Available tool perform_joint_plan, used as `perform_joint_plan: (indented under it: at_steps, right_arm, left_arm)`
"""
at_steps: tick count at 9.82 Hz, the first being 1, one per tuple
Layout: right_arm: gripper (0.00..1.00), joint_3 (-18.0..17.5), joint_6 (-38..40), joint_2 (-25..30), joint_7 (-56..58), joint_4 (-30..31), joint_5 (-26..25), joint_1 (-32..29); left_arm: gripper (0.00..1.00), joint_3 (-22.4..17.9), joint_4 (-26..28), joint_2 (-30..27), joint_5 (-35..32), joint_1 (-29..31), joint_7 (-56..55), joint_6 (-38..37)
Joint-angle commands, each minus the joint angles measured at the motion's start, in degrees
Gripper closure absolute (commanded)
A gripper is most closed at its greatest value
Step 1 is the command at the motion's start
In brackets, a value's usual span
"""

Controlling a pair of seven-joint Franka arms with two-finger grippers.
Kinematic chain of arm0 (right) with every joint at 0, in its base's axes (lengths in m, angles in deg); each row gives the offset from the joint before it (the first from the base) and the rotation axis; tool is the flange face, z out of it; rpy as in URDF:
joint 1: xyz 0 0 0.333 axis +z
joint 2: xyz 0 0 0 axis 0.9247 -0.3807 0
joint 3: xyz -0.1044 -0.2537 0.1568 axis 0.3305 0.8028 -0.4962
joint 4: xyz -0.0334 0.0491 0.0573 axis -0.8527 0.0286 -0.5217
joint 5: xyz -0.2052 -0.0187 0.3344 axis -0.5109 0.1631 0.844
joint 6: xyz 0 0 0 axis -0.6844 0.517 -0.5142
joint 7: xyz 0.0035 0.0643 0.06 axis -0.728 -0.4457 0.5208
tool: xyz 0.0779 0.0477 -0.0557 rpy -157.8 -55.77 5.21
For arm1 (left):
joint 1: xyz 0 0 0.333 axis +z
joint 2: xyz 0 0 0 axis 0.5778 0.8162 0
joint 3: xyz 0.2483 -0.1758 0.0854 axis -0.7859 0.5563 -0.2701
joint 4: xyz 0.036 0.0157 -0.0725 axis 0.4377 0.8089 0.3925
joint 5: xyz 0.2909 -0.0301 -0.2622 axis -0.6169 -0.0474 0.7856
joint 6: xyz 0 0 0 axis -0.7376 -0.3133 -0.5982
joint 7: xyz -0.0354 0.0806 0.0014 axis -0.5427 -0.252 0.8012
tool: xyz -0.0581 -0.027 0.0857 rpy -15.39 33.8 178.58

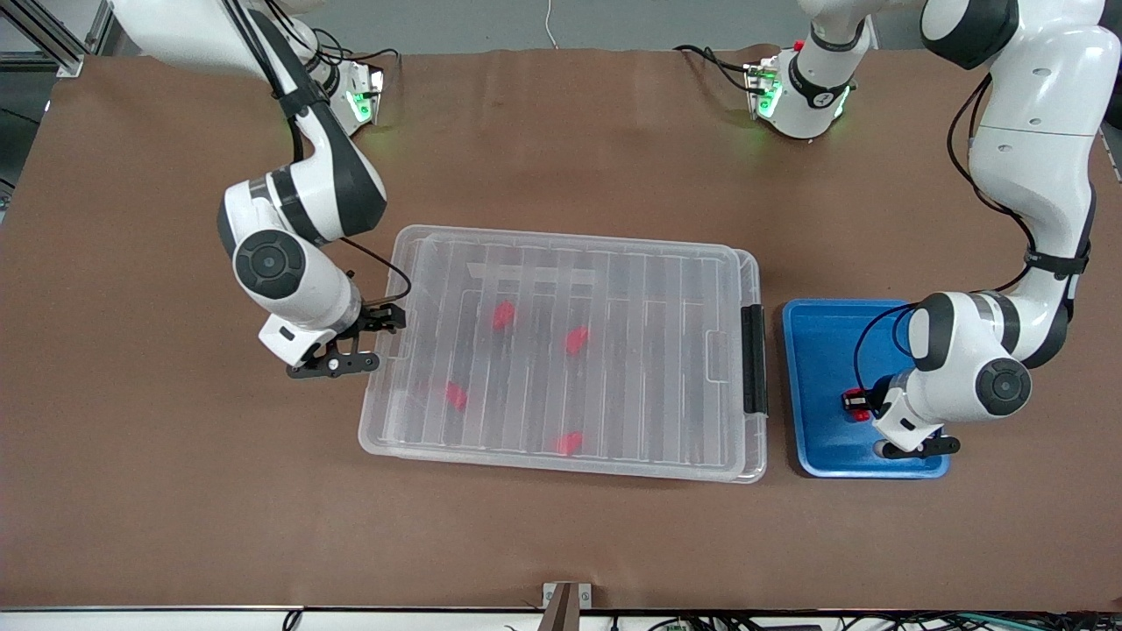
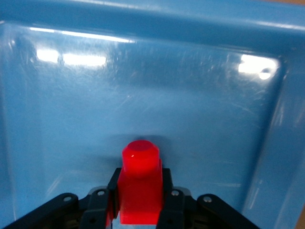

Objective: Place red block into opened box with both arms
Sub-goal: 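Slide the clear lid open with the right gripper while the left gripper lifts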

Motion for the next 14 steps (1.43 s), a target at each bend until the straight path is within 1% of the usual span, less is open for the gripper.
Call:
perform_joint_plan:
  at_steps: [1, 3, 4, 6, 8, 10, 11, 13, 14]
  right_arm:
    - [0.00, -0.1, 1.8, 2.0, 4.8, 1.7, -1.5, -3.6]
    - [0.00, 0.0, 3.9, 2.1, 9.0, 1.6, -2.0, -7.0]
    - [0.00, 0.2, 4.2, 2.2, 9.9, 1.6, -2.1, -8.1]
    - [0.00, 2.4, 4.2, 2.1, 12.5, 1.6, -2.1, -8.5]
    - [0.00, 4.9, 4.1, 1.9, 16.3, 1.5, -2.1, -8.6]
    - [0.00, 6.9, 4.1, 1.8, 19.3, 1.4, -2.1, -8.6]
    - [0.00, 8.2, 4.2, 1.9, 21.6, 1.2, -2.1, -8.6]
    - [0.00, 8.7, 4.3, 2.0, 22.9, 0.5, -1.9, -8.6]
    - [0.00, 8.7, 5.0, 2.0, 22.6, -0.6, -1.7, -8.6]
  left_arm:
    - [1.00, 0.3, 0.2, -1.8, -0.3, -0.2, -1.1, -2.0]
    - [1.00, 0.6, 0.2, -6.9, -0.3, -1.4, -1.1, -6.9]
    - [1.00, 1.7, 0.1, -9.6, -0.2, -1.5, -1.2, -9.2]
    - [1.00, 5.0, -0.1, -13.6, 0.2, -1.6, -3.9, -13.1]
    - [1.00, 11.6, -2.5, -14.1, 0.0, -1.4, -13.3, -18.4]
    - [1.00, 17.3, -2.6, -14.5, -0.6, -1.7, -20.1, -18.9]
    - [1.00, 18.9, -2.6, -14.4, -0.6, -3.3, -23.7, -18.9]
    - [1.00, 18.6, -2.7, -13.6, -1.2, -10.7, -31.4, -17.8]
    - [1.00, 18.5, -2.6, -12.1, -3.8, -13.3, -34.4, -16.1]
